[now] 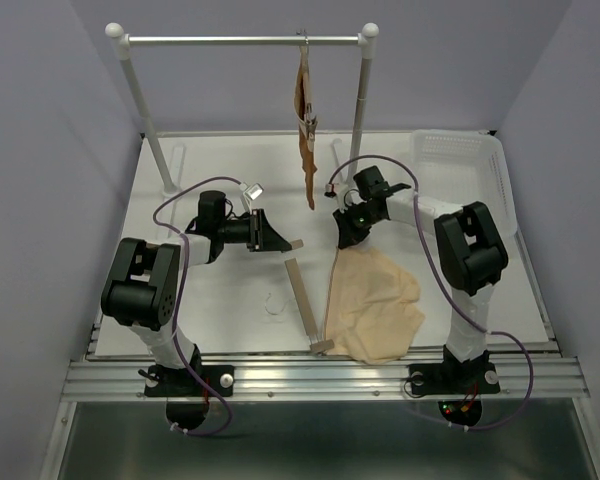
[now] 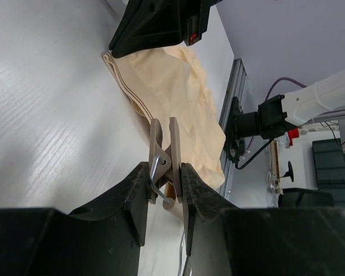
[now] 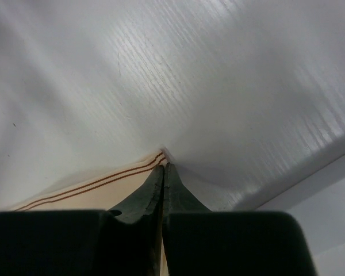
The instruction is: Clip the underwear to the hanger
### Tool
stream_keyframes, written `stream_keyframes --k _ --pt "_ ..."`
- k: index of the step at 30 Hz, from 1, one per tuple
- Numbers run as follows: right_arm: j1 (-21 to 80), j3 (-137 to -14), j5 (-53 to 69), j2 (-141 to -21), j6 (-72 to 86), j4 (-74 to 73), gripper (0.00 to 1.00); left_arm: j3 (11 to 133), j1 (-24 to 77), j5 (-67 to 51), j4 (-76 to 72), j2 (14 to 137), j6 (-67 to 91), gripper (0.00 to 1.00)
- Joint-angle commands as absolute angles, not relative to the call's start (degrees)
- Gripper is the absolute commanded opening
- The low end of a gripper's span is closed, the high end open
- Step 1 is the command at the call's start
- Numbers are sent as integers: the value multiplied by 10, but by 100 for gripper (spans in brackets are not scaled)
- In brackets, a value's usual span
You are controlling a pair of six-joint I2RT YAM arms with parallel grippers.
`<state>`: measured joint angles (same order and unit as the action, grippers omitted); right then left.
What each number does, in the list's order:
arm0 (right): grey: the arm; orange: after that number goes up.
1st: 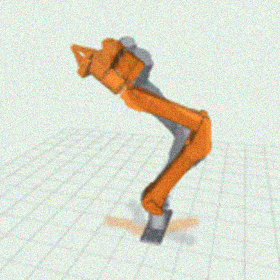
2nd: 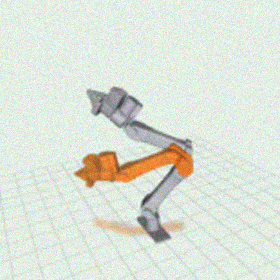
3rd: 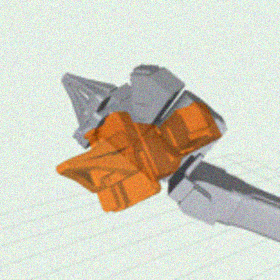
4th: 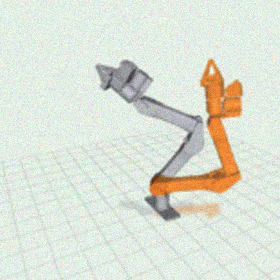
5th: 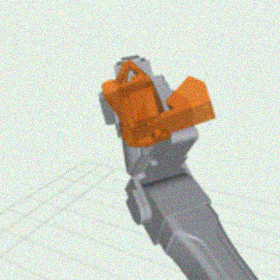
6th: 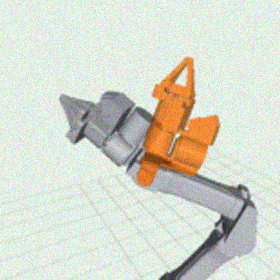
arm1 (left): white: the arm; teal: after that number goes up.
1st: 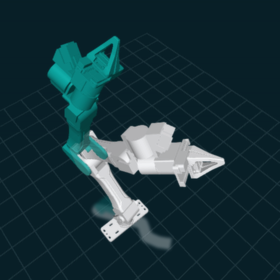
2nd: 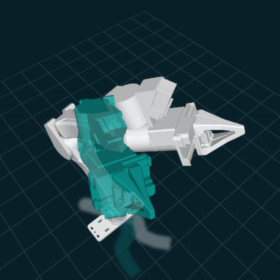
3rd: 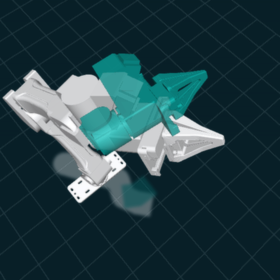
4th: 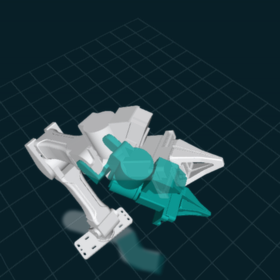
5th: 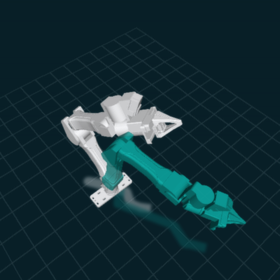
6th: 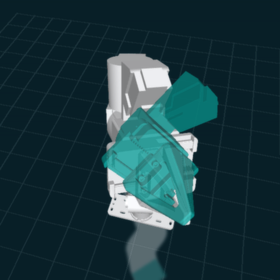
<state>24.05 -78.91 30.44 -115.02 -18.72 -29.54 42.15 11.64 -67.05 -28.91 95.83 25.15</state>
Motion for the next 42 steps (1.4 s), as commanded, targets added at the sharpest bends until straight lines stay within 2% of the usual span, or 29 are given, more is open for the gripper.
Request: stream_keyframes --k 1,3,7,13,17,42 --pt "241 -774 301 -1086 -136 -234 1 442 120 -671 -319 959 222 0" --pt "241 -738 281 -1058 -100 -181 1 443 120 -670 -319 958 222 0" --pt "241 -678 321 -997 -34 -38 1 445 120 -672 -319 955 223 0" --pt "241 -660 408 -985 17 18 1 453 121 -670 -320 951 221 0" --pt "241 -654 452 -976 23 32 1 468 125 -671 -320 955 215 0" --pt "274 -675 505 -1018 -14 -25 1 507 134 -679 -324 985 218 0"
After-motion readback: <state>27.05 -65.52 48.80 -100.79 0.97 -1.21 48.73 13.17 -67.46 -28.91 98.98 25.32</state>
